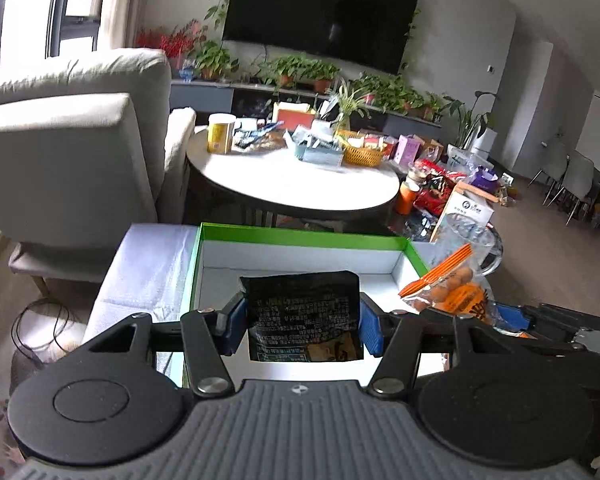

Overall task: Organize snacks
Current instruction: 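Carry both packets over the green box and open both tools to drop them, then move both tools back from the box to the snack pile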

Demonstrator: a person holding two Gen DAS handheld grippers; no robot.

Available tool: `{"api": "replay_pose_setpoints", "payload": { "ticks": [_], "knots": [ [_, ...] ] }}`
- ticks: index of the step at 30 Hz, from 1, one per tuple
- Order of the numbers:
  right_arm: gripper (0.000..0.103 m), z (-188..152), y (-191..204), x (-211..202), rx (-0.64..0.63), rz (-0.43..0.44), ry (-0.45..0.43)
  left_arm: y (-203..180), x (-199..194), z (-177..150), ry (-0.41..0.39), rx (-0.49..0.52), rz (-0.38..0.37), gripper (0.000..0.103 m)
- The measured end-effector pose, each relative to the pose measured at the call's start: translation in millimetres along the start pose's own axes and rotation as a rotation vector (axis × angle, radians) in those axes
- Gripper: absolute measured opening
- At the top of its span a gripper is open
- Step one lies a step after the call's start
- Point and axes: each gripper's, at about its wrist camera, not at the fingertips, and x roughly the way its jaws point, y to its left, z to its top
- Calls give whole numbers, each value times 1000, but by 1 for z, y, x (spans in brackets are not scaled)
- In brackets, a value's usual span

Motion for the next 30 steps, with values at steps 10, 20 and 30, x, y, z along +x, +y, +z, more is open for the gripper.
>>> {"api": "replay_pose_setpoints", "payload": {
  "ticks": [10,20,30],
  "knots": [
    [29,-4,-12,44,73,9,87,11,45,-2,84,-15,21,54],
    [29,-13,-18,70,94,14,148,13,75,-7,103,1,20,75],
    [30,-11,-20,48,103,8,110,10,68,-7,91,15,56,82]
  ]
}}
